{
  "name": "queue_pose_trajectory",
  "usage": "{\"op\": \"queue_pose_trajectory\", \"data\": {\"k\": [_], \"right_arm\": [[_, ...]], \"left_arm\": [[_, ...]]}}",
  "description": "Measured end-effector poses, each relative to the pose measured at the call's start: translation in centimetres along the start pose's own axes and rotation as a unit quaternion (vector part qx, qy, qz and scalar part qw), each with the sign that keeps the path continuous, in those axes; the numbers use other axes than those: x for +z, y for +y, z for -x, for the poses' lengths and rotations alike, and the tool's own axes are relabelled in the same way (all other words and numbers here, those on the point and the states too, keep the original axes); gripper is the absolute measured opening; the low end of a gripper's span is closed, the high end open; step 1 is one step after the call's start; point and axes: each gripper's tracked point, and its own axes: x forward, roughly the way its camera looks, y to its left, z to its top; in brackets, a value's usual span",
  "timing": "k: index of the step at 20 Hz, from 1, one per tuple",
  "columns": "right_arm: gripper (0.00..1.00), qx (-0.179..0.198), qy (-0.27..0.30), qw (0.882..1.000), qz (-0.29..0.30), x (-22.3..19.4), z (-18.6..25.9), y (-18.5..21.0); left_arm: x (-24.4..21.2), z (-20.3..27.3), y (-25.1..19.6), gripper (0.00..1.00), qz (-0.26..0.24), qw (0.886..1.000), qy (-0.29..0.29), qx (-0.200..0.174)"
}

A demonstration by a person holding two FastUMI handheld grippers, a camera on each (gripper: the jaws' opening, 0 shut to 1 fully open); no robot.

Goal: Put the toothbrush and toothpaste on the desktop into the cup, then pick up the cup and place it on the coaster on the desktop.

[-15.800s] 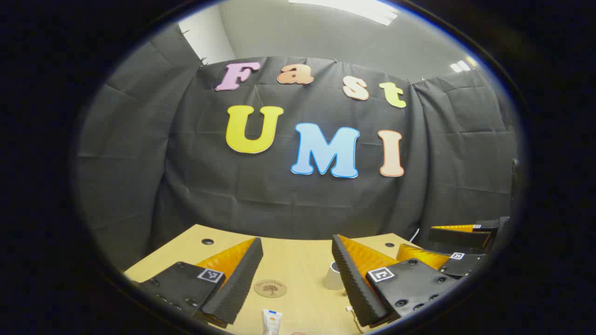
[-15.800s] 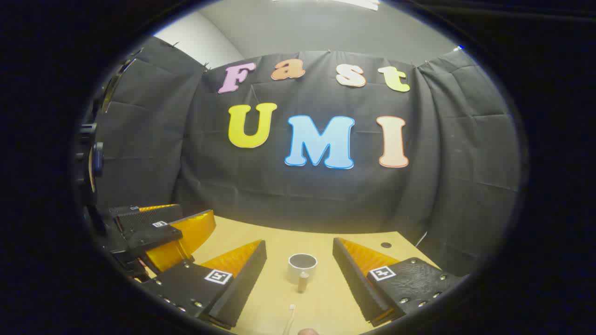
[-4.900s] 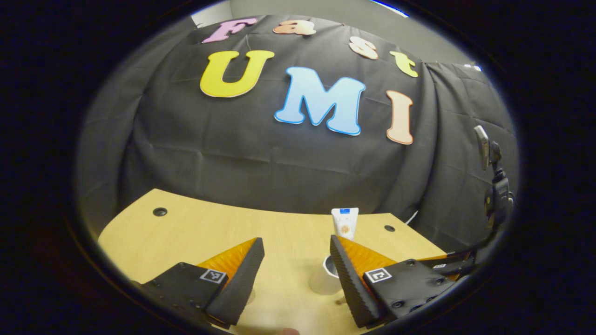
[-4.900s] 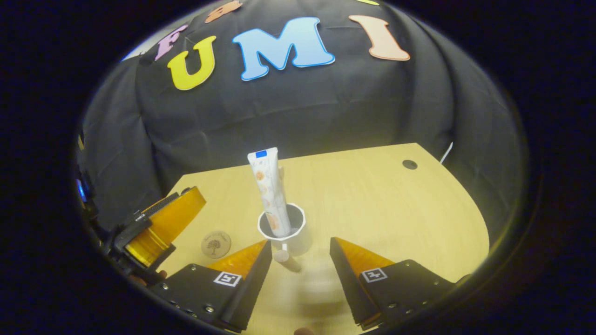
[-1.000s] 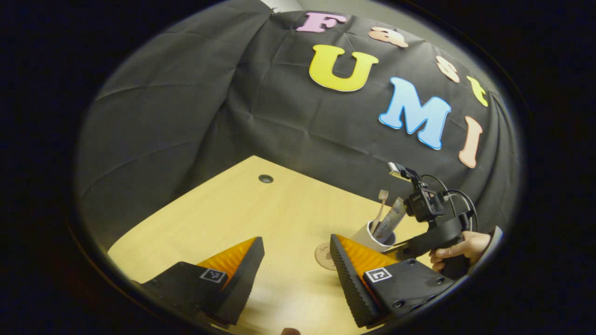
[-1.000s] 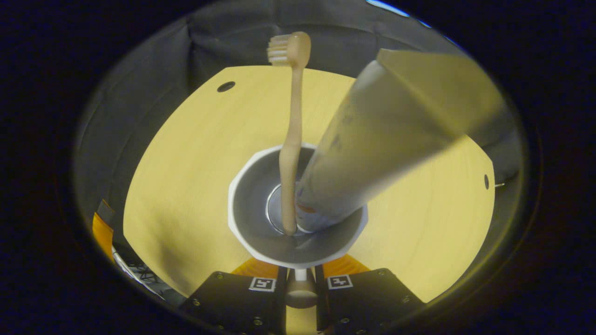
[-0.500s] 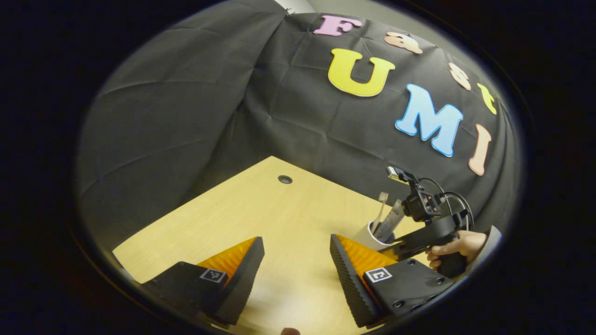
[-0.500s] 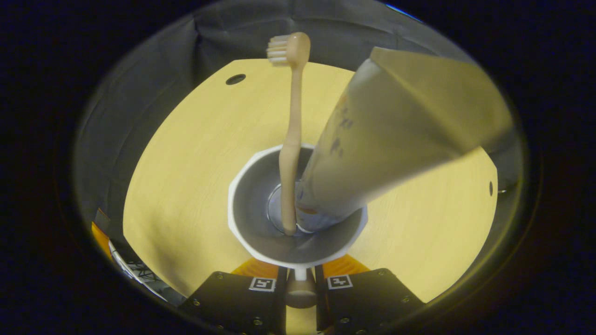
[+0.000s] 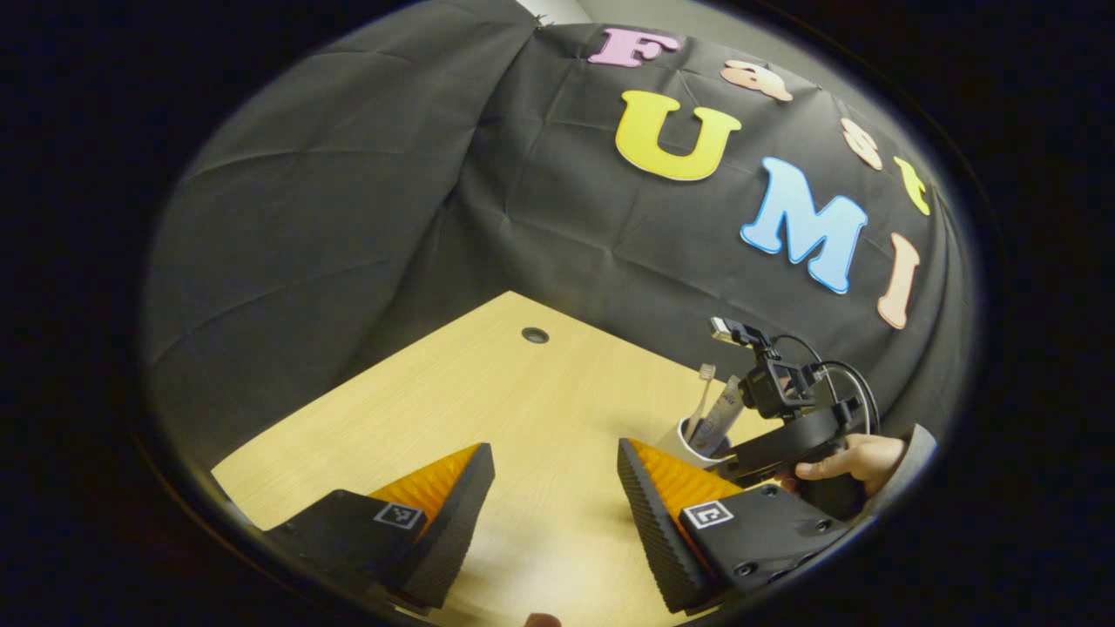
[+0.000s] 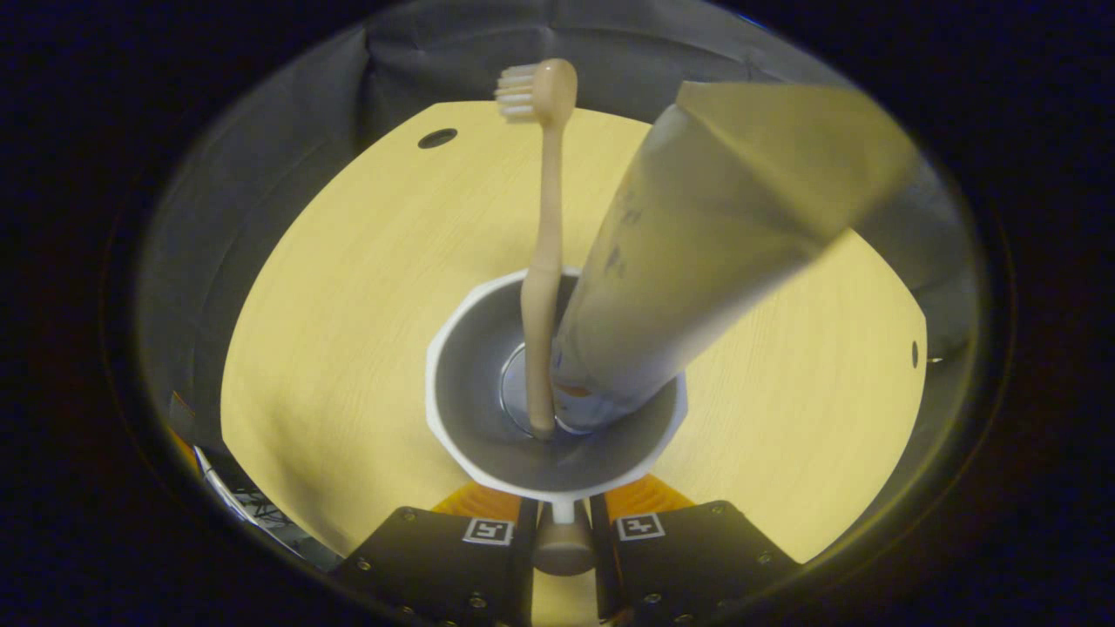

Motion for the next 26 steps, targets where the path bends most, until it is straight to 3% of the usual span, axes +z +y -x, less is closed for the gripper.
{"op": "queue_pose_trajectory", "data": {"k": [1,3,4,5,6,7,14,18,22,26], "right_arm": [[0.29,0.001,-0.003,1.000,-0.001,0.0,0.4,-0.2],[0.45,0.005,-0.011,1.000,-0.003,-0.3,1.9,-0.3],[0.66,0.006,-0.016,1.000,-0.003,-0.6,2.6,-0.5],[0.72,0.009,-0.022,1.000,-0.004,-0.5,2.9,-0.4],[0.85,0.012,-0.029,1.000,-0.007,-0.7,3.7,-0.4],[0.88,0.016,-0.036,0.999,-0.011,-0.7,4.5,-0.4],[0.89,0.021,-0.118,0.992,-0.035,-1.1,10.1,-1.9],[0.89,-0.006,-0.191,0.980,-0.052,-1.6,14.3,-4.3],[0.89,-0.056,-0.266,0.960,-0.058,-2.5,18.9,-7.8],[0.89,-0.103,-0.352,0.929,-0.059,-3.0,23.2,-10.9]], "left_arm": [[0.0,-0.1,-0.3,0.92,-0.001,1.000,0.000,-0.002],[0.0,0.0,-0.6,0.92,-0.004,1.000,0.000,-0.005],[-0.1,0.0,-0.8,0.92,-0.006,1.000,0.001,-0.007],[-0.2,0.0,-1.1,0.93,-0.009,1.000,0.001,-0.009],[-0.1,-0.1,-1.3,0.93,-0.013,1.000,0.001,-0.011],[-0.1,-0.1,-1.7,0.93,-0.018,1.000,0.001,-0.014],[0.9,-0.5,-5.1,0.92,-0.056,0.998,-0.007,-0.041],[1.6,-0.5,-8.2,0.92,-0.081,0.994,-0.014,-0.067],[2.0,-0.2,-12.3,0.95,-0.097,0.990,-0.022,-0.098],[2.6,0.4,-15.9,0.92,-0.107,0.985,-0.040,-0.126]]}}
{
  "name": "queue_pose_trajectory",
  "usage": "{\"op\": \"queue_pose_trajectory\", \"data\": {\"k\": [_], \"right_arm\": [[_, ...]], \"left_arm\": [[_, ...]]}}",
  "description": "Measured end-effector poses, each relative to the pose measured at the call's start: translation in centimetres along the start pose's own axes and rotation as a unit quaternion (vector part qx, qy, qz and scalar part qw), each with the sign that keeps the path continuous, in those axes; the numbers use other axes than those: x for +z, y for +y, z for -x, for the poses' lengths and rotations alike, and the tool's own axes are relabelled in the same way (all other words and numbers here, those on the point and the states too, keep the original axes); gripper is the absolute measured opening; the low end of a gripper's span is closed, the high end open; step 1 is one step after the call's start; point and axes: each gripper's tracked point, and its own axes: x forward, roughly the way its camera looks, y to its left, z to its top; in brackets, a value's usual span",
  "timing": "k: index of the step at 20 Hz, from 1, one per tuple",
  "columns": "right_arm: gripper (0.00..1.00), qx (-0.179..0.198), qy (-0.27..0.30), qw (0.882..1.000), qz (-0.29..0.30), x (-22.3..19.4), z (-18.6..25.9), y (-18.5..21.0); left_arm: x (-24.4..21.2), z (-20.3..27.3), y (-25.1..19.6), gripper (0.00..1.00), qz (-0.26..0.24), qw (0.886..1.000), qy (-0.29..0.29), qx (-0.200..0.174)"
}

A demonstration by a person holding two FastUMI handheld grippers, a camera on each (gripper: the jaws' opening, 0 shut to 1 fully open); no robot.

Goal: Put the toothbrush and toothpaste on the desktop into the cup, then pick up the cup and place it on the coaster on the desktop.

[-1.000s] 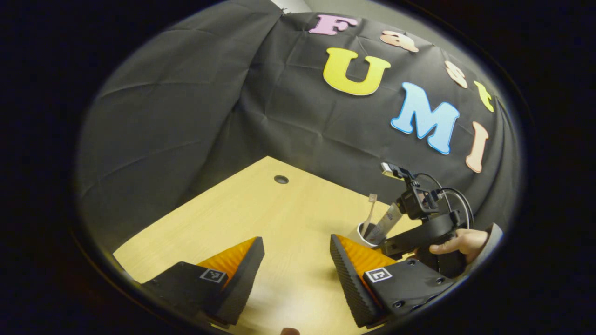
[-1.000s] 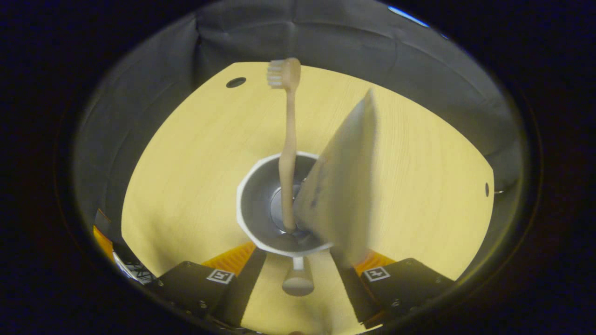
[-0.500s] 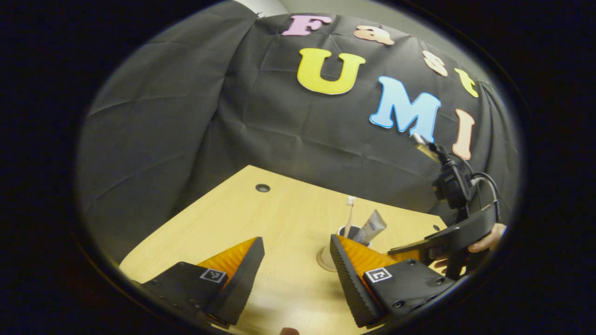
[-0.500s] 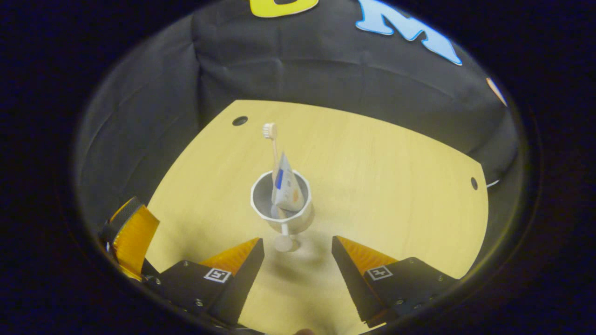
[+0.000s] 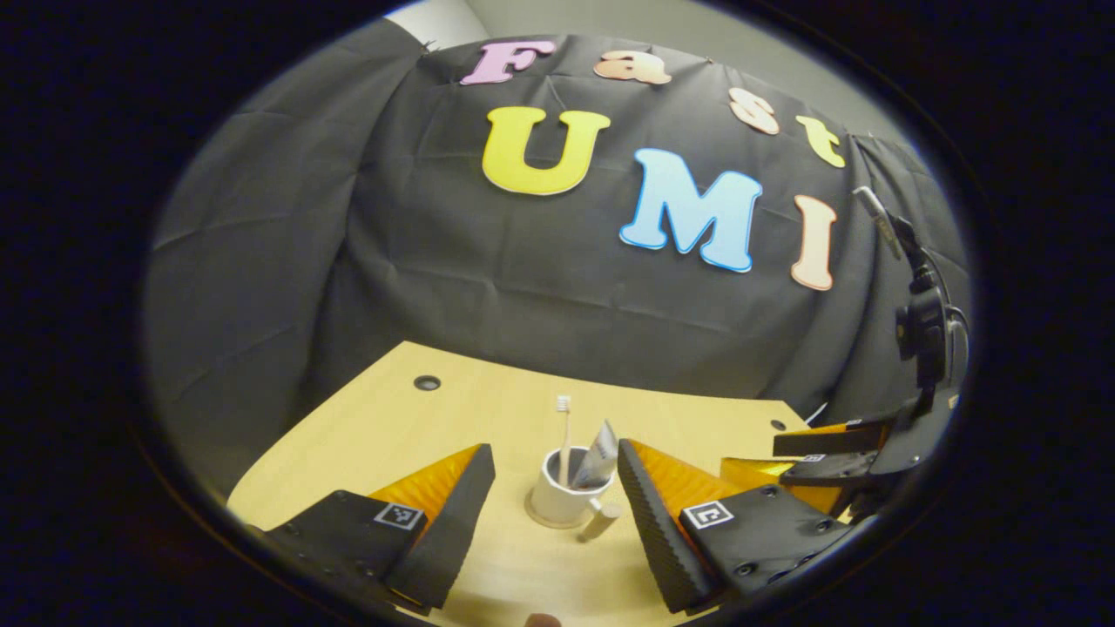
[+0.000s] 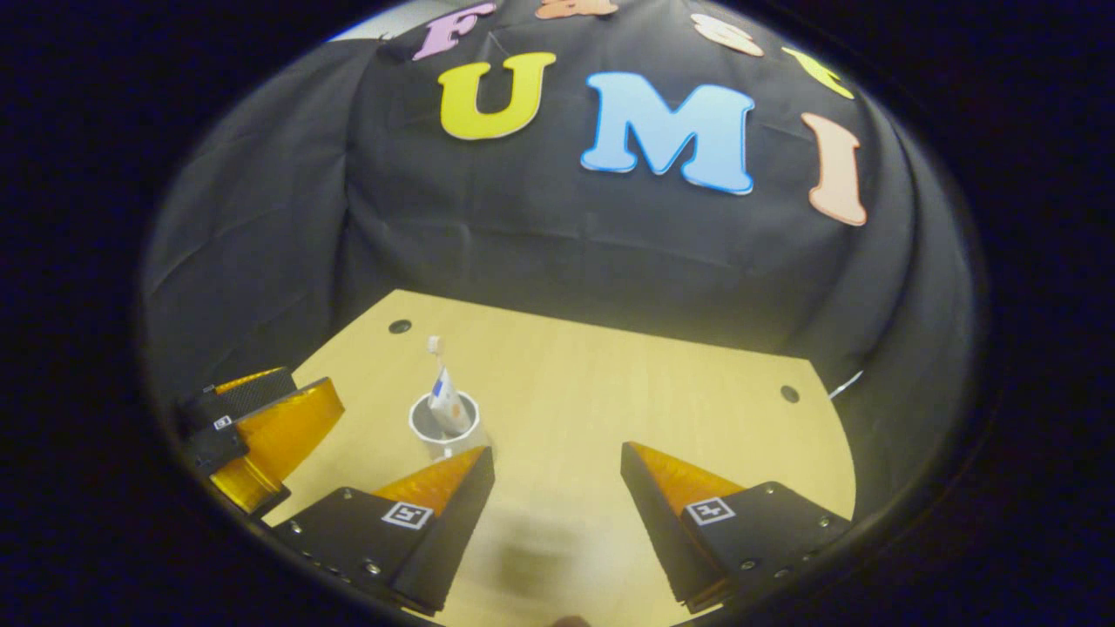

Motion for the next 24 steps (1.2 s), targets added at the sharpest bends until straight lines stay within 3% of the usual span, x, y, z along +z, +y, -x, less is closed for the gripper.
{"op": "queue_pose_trajectory", "data": {"k": [4,7,13,15,24], "right_arm": [[0.89,-0.017,-0.087,0.996,0.004,1.1,1.3,-1.3],[0.89,-0.024,-0.149,0.989,0.003,2.2,2.7,-1.8],[0.89,-0.045,-0.228,0.973,-0.013,5.1,5.3,-2.8],[0.89,-0.039,-0.240,0.970,-0.019,5.7,5.7,-2.7],[0.89,-0.027,-0.259,0.965,-0.018,6.6,7.4,-2.3]], "left_arm": [[2.1,-0.2,-2.4,0.96,-0.010,0.999,-0.030,-0.016],[3.6,0.2,-3.5,0.92,-0.032,0.998,-0.055,-0.021],[5.7,1.8,-5.3,0.92,-0.047,0.993,-0.104,-0.035],[6.2,2.2,-5.4,0.95,-0.047,0.992,-0.114,-0.034],[7.6,4.4,-4.9,0.92,-0.052,0.989,-0.136,-0.016]]}}
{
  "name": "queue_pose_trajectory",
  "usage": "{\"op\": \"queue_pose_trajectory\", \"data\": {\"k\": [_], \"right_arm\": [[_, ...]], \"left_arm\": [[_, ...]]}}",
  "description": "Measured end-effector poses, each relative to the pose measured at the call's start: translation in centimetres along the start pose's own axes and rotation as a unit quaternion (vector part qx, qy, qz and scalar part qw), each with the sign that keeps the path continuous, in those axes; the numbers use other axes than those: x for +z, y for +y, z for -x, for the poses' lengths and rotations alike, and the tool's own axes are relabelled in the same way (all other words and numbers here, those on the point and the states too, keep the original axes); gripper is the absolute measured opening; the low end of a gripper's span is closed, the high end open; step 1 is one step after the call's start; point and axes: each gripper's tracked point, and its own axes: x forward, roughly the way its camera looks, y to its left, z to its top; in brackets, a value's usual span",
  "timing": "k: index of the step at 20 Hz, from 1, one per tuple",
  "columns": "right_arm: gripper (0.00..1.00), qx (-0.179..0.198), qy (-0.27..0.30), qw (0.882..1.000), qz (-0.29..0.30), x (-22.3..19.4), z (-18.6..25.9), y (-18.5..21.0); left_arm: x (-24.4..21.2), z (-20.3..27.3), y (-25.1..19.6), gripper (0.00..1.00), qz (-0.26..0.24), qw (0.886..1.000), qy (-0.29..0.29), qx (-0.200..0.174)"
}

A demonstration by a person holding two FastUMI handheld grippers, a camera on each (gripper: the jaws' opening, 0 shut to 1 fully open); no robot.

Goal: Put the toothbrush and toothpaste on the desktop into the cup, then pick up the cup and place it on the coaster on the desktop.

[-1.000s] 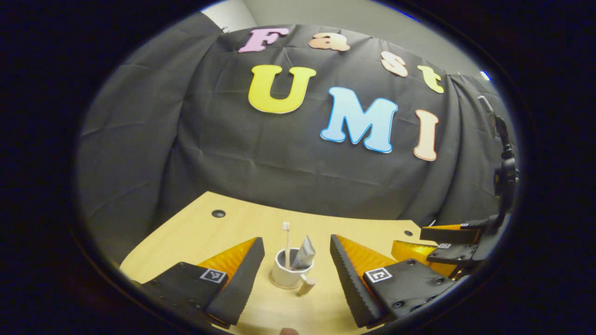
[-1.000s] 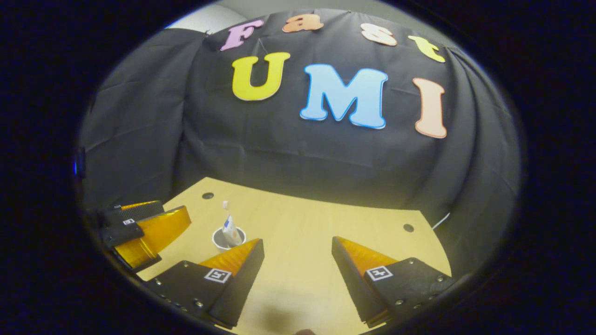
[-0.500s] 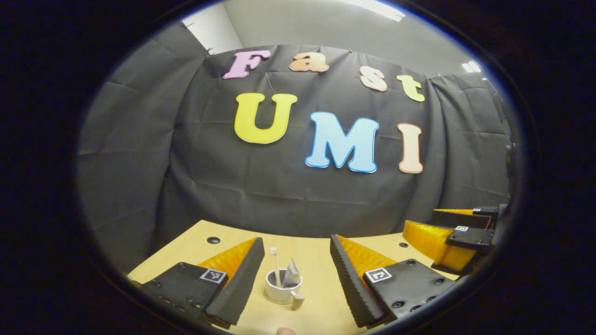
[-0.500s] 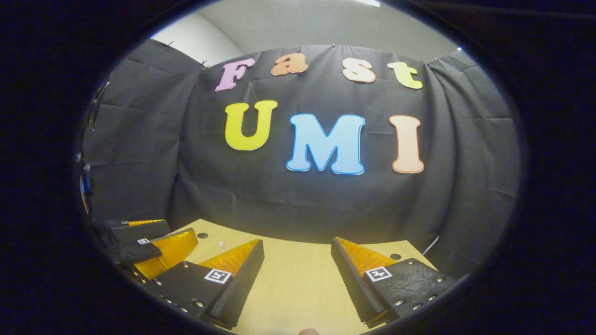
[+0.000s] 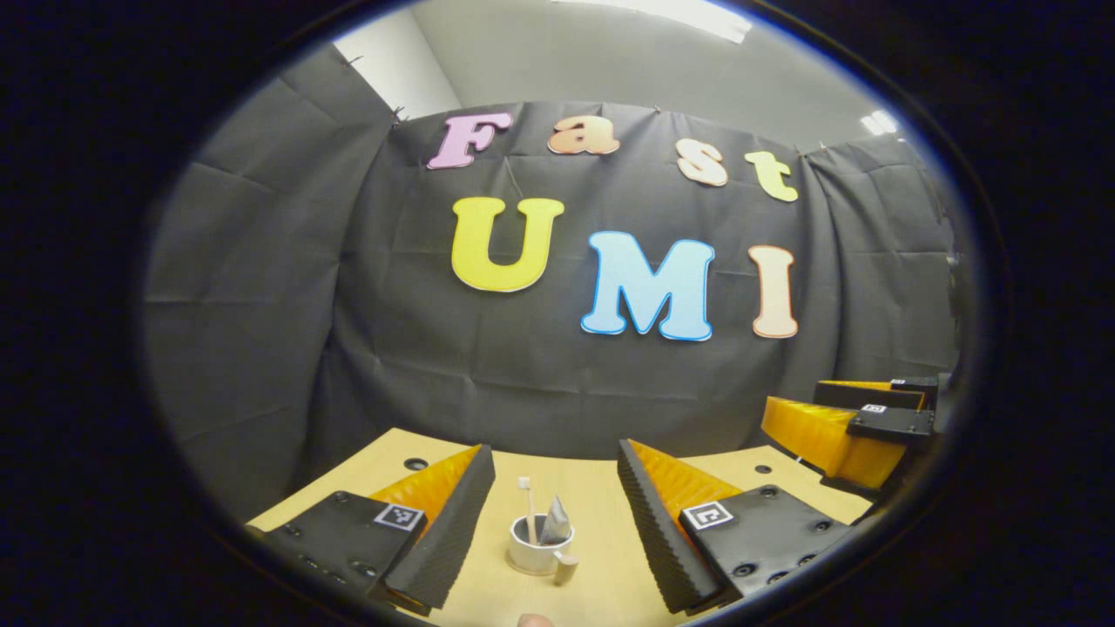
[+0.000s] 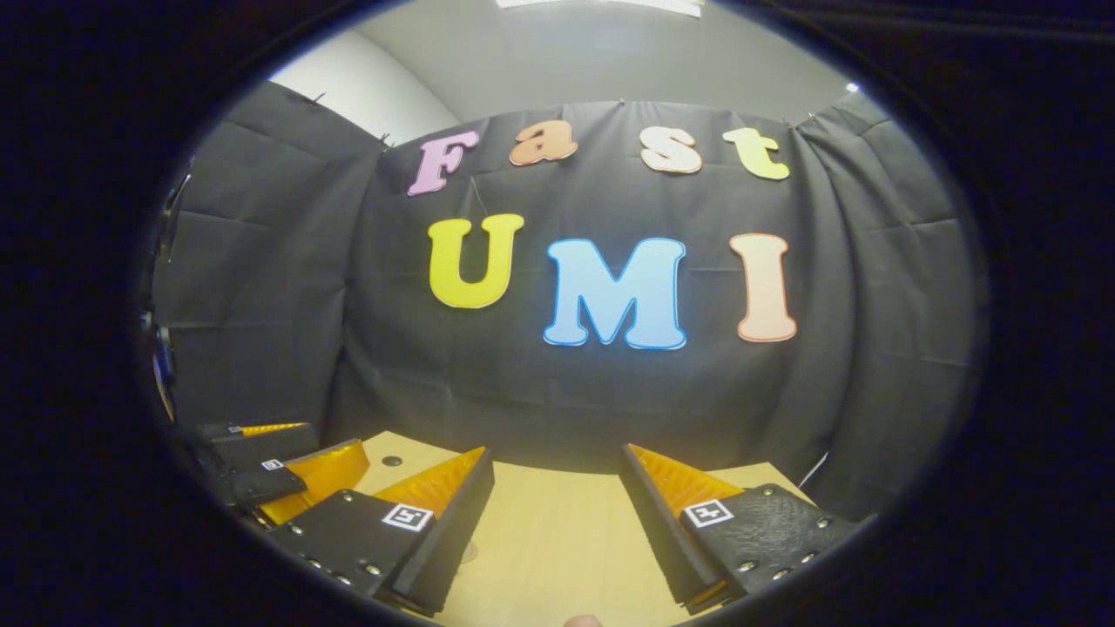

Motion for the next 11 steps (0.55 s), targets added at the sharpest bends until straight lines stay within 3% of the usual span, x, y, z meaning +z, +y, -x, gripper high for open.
{"op": "queue_pose_trajectory", "data": {"k": [2,11], "right_arm": [[0.89,0.000,0.000,1.000,0.001,0.0,0.4,-0.2],[0.89,0.017,0.013,1.000,0.000,-1.0,1.0,-0.6]], "left_arm": [[-0.1,0.5,0.0,0.95,-0.002,1.000,0.000,0.003],[-0.2,1.0,-0.1,0.92,0.002,1.000,0.000,0.020]]}}
